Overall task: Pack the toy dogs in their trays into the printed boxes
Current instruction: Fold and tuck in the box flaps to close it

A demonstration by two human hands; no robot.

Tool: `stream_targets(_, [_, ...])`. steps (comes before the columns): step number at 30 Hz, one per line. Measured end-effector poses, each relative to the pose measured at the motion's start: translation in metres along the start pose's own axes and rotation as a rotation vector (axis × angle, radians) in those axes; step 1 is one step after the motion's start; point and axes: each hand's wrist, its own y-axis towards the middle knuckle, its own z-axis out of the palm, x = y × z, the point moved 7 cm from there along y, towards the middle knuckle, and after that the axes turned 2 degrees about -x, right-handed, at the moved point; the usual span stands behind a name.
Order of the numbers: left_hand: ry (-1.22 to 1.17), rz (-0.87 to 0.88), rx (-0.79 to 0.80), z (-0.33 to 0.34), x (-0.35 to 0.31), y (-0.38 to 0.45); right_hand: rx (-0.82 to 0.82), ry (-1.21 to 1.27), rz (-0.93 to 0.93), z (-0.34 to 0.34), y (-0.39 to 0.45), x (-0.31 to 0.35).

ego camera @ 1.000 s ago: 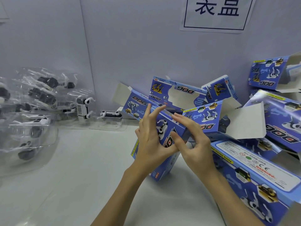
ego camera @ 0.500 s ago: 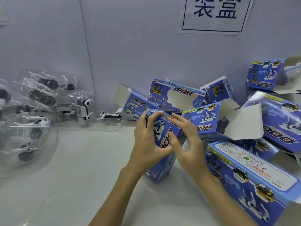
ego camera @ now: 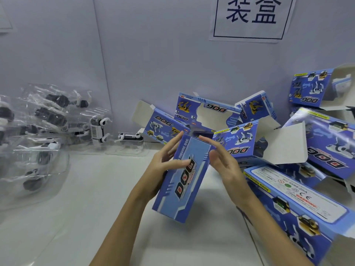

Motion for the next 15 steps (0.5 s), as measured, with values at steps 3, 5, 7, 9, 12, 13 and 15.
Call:
stream_targets(3, [-0.039, -0.101, 0.027, -0.012, 0.006, 0.006, 0.028, 0.035, 0.026, 0.002, 0.001, -0.005])
stream_targets(5, [0.003, -0.198, 0.035, -0.010, 0.018, 0.009, -0.029, 0.066, 0.031, 0.000, 0.002, -0.007])
stream_targets(7, [-0.117, -0.392, -0.032, -0.010, 0.027, 0.007, -0.173, 0.118, 0.046, -0.003, 0.002, -0.010])
stream_targets(9, [-0.352, -0.357, -0.148, -0.027, 0.033, 0.000, -0.356, 0.135, 0.088, -0.010, -0.001, -0.019])
stream_targets(12, [-0.341, -0.285, -0.231, -0.037, 0.036, 0.003, -0.579, 0.083, 0.145, -0.019, -0.007, -0.033])
stream_targets(13, [-0.298, -0.230, -0.226, -0.032, 0.031, 0.003, -0.604, 0.084, 0.169, -0.020, -0.008, -0.036])
stream_targets(15, [-0.272, -0.123, -0.286, -0.026, 0.024, 0.005, -0.590, 0.087, 0.205, -0.018, -0.008, -0.040])
